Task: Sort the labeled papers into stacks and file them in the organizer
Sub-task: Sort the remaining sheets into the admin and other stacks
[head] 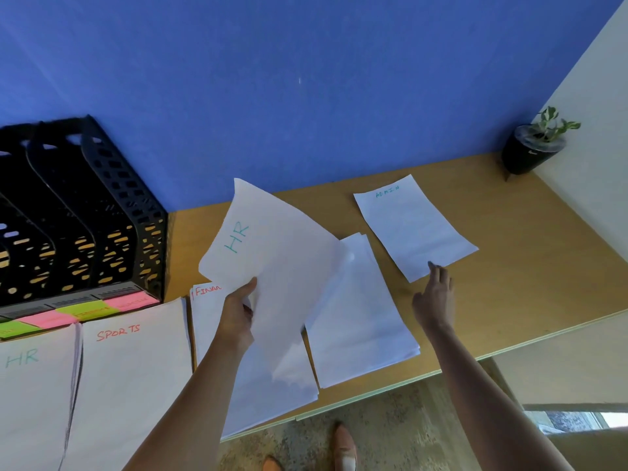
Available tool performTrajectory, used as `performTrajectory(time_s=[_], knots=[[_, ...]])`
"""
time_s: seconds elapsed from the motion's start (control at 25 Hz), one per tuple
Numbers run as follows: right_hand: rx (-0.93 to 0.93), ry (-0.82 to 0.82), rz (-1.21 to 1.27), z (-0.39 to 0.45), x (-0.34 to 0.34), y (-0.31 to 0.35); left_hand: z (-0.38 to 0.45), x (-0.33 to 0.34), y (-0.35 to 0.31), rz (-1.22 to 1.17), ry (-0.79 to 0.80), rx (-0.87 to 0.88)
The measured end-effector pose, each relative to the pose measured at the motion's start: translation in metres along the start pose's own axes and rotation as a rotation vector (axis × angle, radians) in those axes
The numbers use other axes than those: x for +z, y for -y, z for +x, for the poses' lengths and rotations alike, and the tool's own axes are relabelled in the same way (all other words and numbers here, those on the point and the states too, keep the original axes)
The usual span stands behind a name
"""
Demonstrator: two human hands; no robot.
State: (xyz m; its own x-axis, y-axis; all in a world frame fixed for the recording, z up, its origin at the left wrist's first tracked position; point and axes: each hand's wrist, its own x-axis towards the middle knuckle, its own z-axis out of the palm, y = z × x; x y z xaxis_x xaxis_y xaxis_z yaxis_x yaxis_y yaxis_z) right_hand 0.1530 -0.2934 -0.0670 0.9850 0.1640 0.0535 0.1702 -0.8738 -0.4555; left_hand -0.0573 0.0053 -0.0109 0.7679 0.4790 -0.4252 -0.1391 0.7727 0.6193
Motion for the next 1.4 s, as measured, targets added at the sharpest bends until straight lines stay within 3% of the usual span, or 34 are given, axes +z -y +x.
performTrajectory(time_s=[0.2,0.36,0.52,0.64,0.8,0.88,1.08,1.16,1.2,1.24,1.4], knots=[[-0.169,0.105,-0.227,0.035,0.003,-0.008,0.004,-0.012,-0.008,0.153,-0.159,-0.059],[-0.263,0.123,-0.211,0.051,0.004,-0.005,0.000,-0.011,-0.012,-0.030,-0.140,-0.065],[-0.219,-0.051,-0.027,0.050,-0.011,0.018,0.001,-0.016,-0.013,-0.179,-0.078,-0.070],[-0.321,-0.178,0.133,0.047,-0.024,0.033,0.001,-0.021,-0.011,-0.055,0.050,0.015],[-0.389,-0.336,0.260,0.028,-0.038,0.053,0.009,-0.021,-0.014,-0.262,-0.041,-0.073],[-0.484,-0.366,0.291,0.007,-0.040,0.063,0.012,-0.026,-0.017,-0.256,-0.067,-0.102],[-0.898,-0.147,0.224,-0.067,-0.014,0.070,0.005,-0.029,-0.023,-0.214,0.056,-0.095],[-0.969,-0.096,0.164,-0.095,0.002,0.065,0.005,-0.029,-0.023,0.031,-0.020,-0.042],[-0.996,-0.061,0.145,-0.105,0.009,0.061,0.010,-0.035,-0.023,0.007,-0.063,-0.072],[-1.023,-0.020,0.124,-0.113,0.015,0.059,0.007,-0.035,-0.027,-0.108,-0.010,-0.143],[-1.107,0.103,0.069,-0.131,0.035,0.054,-0.001,-0.038,-0.029,-0.294,-0.031,-0.165]])
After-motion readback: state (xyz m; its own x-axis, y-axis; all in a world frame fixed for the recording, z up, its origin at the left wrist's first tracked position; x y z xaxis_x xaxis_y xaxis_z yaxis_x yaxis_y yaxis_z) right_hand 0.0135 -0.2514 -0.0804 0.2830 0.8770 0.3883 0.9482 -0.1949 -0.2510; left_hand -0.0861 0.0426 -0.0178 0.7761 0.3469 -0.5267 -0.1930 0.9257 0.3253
